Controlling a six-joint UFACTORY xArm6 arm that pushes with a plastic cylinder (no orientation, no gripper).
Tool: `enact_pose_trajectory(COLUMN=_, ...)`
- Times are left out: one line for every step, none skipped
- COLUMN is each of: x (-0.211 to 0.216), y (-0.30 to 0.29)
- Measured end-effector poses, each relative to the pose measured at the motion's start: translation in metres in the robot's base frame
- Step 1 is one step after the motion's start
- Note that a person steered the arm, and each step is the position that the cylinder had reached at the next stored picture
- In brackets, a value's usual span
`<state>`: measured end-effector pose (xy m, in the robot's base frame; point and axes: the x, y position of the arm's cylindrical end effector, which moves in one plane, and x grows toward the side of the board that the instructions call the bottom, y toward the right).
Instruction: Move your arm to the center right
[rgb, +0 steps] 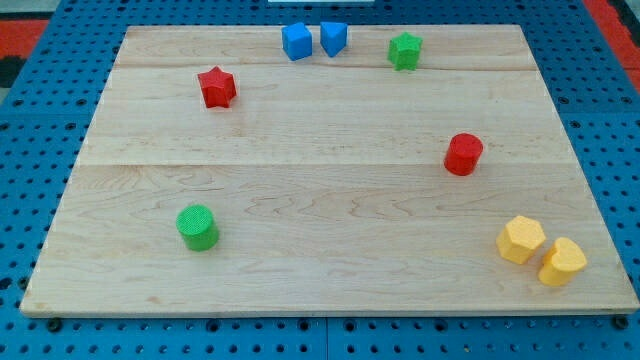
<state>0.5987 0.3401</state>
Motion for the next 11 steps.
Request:
enact_pose_trajectory(x=0.002, y=-0.045)
enact_pose_trajectory(x=-0.006, y=-0.098)
enact_pose_trajectory(x=-0.038, y=-0.145)
enact_pose_trajectory(x=-0.041, y=-0.151)
enact_pose_trajectory(x=-0.041, y=-0.108)
enact_pose_trajectory(x=-0.055, y=-0.080)
enact_pose_trajectory(x=-0.072, y=-0.073)
enact_pose_trajectory(x=-0.085, y=-0.073)
enact_pose_trajectory(x=-0.129, y=-0.073)
enact_pose_trajectory(x=-0.160, y=-0.073)
enact_pose_trajectory(x=-0.167, y=-0.073)
